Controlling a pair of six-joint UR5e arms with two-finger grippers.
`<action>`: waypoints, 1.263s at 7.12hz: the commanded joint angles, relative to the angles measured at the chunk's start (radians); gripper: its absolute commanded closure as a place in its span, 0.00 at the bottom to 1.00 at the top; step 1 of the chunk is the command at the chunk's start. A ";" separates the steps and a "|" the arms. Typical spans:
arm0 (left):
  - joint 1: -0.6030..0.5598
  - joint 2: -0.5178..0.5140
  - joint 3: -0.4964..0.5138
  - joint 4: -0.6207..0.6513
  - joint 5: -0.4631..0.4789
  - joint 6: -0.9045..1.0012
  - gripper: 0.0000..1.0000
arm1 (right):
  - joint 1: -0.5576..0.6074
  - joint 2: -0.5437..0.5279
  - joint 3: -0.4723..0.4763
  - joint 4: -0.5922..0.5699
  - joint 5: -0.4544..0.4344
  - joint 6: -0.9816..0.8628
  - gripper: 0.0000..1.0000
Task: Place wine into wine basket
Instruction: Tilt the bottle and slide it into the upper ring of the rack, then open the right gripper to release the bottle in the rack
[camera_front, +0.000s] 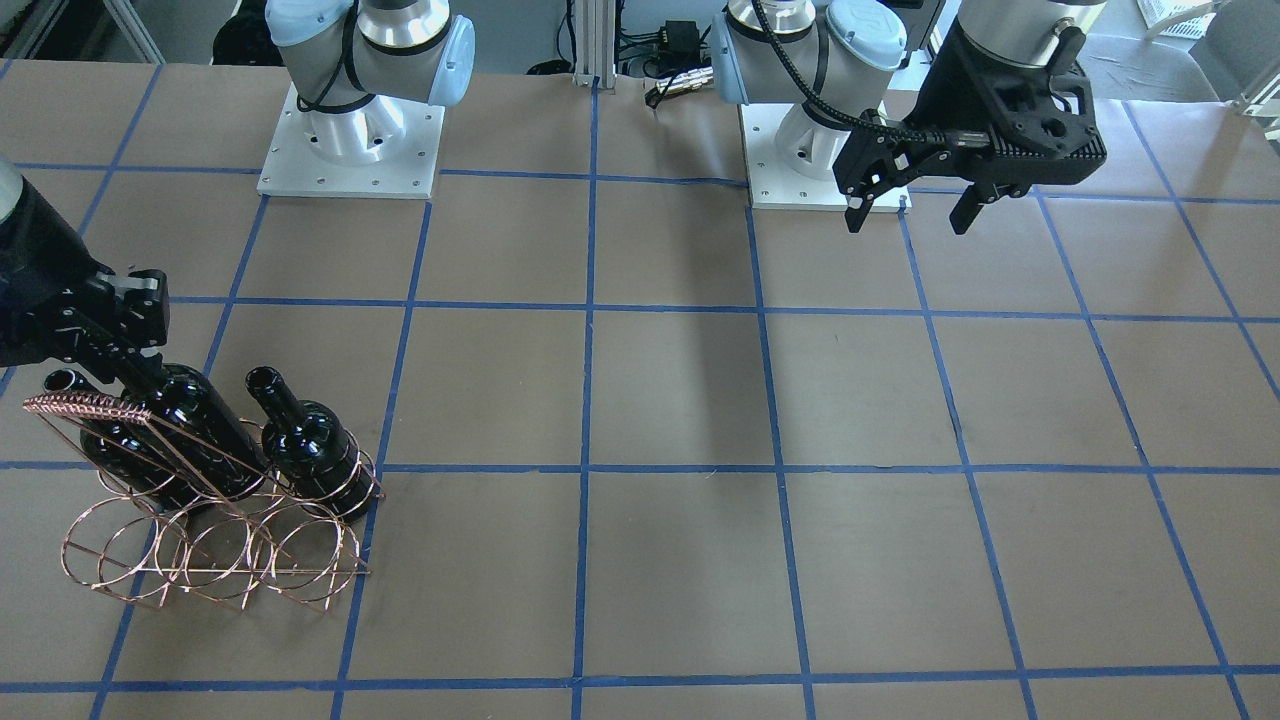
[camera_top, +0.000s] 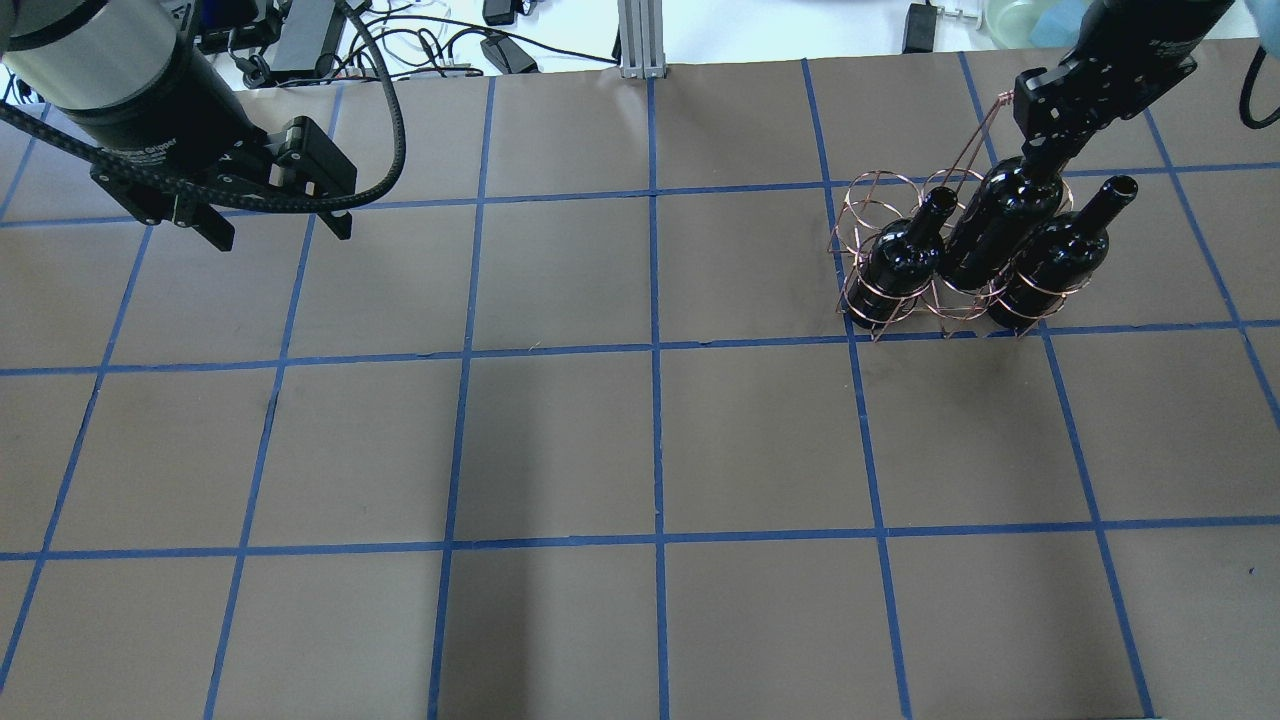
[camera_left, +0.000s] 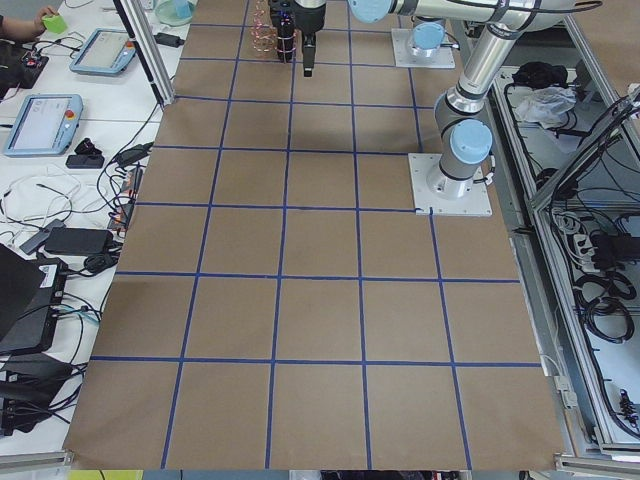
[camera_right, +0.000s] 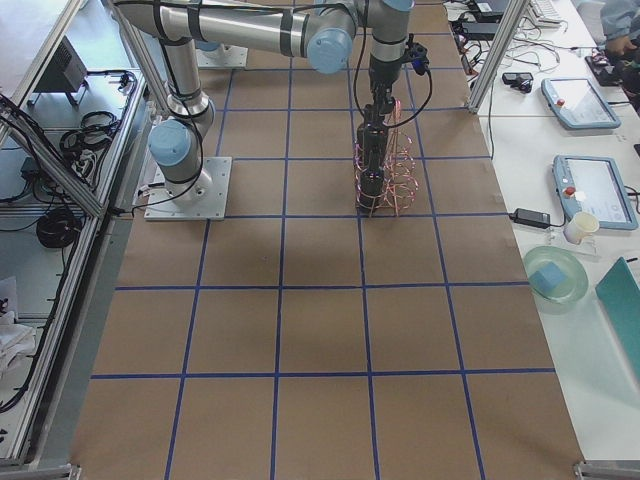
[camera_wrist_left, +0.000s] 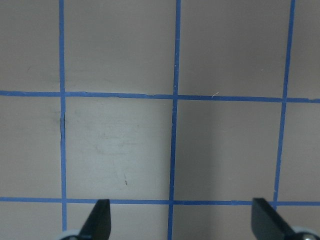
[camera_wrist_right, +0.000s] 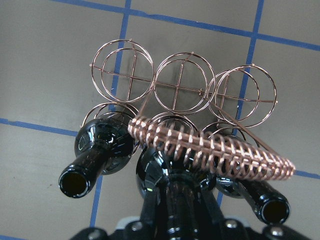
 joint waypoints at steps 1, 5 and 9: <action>0.000 0.001 -0.001 -0.002 0.008 0.013 0.00 | 0.000 0.030 0.038 -0.042 0.001 0.001 0.79; 0.008 -0.001 -0.001 -0.002 0.008 0.015 0.00 | 0.005 0.030 0.081 -0.137 -0.001 -0.005 0.09; 0.012 0.001 -0.001 -0.002 0.010 0.015 0.00 | 0.052 -0.156 0.011 -0.019 -0.016 0.013 0.00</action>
